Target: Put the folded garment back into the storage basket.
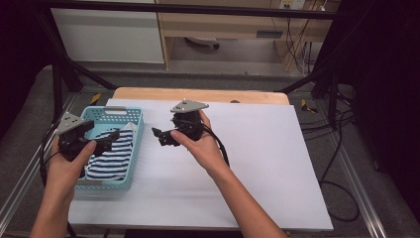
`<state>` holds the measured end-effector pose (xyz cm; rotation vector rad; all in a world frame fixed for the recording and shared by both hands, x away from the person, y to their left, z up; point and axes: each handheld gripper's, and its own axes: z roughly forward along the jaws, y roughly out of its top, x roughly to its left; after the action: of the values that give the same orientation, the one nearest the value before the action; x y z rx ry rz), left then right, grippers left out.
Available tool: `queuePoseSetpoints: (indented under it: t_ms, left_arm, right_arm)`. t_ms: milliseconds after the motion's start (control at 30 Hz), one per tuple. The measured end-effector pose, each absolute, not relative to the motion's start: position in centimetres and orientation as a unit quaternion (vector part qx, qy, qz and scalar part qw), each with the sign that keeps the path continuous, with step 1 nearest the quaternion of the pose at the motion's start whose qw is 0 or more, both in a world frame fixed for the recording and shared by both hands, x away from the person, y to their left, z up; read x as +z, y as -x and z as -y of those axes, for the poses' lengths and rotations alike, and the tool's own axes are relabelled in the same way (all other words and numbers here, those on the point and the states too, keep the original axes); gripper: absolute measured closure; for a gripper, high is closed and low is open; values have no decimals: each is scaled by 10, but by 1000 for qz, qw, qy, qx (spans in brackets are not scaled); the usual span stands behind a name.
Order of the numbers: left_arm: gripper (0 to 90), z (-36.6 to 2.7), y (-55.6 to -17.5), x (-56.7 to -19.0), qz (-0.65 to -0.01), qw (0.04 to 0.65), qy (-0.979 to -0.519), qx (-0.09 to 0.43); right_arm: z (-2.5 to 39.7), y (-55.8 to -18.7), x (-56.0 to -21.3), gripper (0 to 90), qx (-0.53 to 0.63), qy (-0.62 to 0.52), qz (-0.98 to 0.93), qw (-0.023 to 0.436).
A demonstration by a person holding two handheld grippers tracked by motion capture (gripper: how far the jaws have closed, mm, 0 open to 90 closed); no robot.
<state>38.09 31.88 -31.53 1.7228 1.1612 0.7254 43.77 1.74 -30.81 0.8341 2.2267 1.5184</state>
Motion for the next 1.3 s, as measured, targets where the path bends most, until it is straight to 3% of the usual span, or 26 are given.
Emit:
queuePoseSetpoints:
  t_ms: [1300]
  left_arm:
    - [49,-314,-373,-319,-462,452,-707,287]
  right_arm:
    - [76,-451,-296,60,542,-342,-745,187]
